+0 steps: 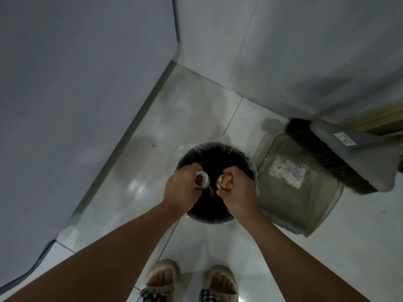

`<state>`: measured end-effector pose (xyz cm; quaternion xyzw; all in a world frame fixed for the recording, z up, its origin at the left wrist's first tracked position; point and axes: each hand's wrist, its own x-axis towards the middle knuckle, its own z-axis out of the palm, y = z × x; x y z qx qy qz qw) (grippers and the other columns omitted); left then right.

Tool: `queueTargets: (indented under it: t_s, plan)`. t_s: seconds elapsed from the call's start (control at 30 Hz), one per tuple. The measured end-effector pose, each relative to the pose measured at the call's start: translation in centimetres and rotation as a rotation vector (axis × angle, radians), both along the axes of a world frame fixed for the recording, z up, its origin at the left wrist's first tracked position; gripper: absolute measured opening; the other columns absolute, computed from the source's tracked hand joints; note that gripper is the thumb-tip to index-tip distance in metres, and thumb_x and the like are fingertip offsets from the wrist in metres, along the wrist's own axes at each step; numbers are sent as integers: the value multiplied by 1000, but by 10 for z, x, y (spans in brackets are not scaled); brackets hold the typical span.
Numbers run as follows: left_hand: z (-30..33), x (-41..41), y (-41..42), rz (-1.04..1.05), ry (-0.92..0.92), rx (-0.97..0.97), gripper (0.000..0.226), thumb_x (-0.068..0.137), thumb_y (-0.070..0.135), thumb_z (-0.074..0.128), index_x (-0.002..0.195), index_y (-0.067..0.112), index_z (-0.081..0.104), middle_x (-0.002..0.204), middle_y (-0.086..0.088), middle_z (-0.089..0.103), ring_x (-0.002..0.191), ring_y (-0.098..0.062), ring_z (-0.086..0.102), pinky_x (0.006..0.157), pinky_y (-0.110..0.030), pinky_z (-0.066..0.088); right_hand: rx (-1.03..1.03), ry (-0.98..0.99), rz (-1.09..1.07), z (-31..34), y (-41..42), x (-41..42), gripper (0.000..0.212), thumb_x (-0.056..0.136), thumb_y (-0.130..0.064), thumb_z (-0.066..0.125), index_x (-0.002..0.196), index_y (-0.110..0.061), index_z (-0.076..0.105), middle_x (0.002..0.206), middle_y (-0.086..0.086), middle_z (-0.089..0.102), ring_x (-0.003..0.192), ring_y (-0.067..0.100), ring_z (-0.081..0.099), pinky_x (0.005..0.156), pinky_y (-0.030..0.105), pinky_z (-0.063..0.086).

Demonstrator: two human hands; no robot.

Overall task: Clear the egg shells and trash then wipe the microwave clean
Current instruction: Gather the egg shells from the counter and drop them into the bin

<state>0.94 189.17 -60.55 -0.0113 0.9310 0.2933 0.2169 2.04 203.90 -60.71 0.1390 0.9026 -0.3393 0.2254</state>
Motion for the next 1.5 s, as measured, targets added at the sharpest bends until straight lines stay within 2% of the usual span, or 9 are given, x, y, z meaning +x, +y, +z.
queueTargets:
  t_s: [0.13, 0.2, 0.27, 0.33, 0.53, 0.83, 1.1, 1.3, 1.5]
  plan:
    - [-23, -3, 3, -14, 6, -37, 40, 69, 6, 70, 107, 14, 59, 101, -5, 66, 92, -25, 62, 69, -32, 50, 27, -18, 16, -21, -3, -3, 50, 73, -9, 77, 118, -13, 54, 118, 6, 56, 108, 23, 56, 91, 29, 45]
    - [-31, -4, 6, -27, 4, -40, 38, 69, 5, 68, 105, 14, 58, 99, -5, 66, 90, -26, 63, 69, -34, 51, 33, -29, 22, -29, -3, -5, 52, 74, -7, 76, 119, -12, 53, 120, 8, 55, 110, 25, 56, 94, 34, 47]
    - [-36, -5, 7, -33, -13, -50, 40, 69, 5, 66, 107, 14, 57, 100, -6, 66, 90, -27, 64, 73, -37, 53, 26, -43, 37, -34, -3, -6, 55, 75, -5, 74, 124, -11, 50, 123, 9, 55, 113, 25, 55, 95, 31, 45]
    - [-36, -6, 8, -38, -34, -69, 49, 70, 4, 66, 117, 13, 54, 106, -7, 65, 95, -28, 63, 78, -38, 53, 16, -70, 64, -35, -2, -5, 62, 77, -5, 72, 132, -12, 44, 131, 9, 51, 117, 24, 52, 94, 24, 41]
    - [0, -3, 5, -79, -112, -110, 64, 74, 15, 67, 133, 19, 43, 125, -2, 57, 110, -23, 58, 85, -35, 51, -2, -93, 82, -3, 5, 0, 71, 78, -10, 73, 139, -15, 37, 140, 5, 43, 130, 20, 40, 106, 26, 32]
    - [146, 7, -12, -57, -177, -141, 71, 72, 24, 72, 134, 29, 38, 130, 4, 54, 119, -18, 51, 89, -33, 48, -42, -98, 73, 146, 15, 11, 70, 75, -6, 72, 137, -14, 39, 137, 6, 43, 128, 21, 42, 107, 30, 37]
    - [306, 11, -22, -47, -93, -55, 61, 69, 23, 76, 123, 26, 49, 119, 3, 61, 110, -17, 56, 90, -36, 50, -14, -36, 84, 311, 8, 19, 61, 72, -4, 71, 128, -13, 47, 124, 7, 53, 116, 24, 52, 91, 30, 46]
    - [419, 12, -28, -65, 2, 26, 59, 69, 23, 77, 122, 24, 51, 124, 5, 59, 113, -15, 55, 94, -35, 48, 45, 49, 93, 427, -5, 34, 60, 78, -12, 71, 131, -16, 44, 136, 3, 45, 126, 20, 44, 100, 27, 38]
    - [510, 22, -37, -94, 101, 35, 61, 71, 26, 77, 125, 19, 50, 129, 2, 56, 118, -18, 52, 97, -31, 44, 52, 129, 101, 516, -14, 47, 69, 78, -18, 72, 138, -17, 37, 139, 4, 38, 130, 20, 37, 105, 29, 36]
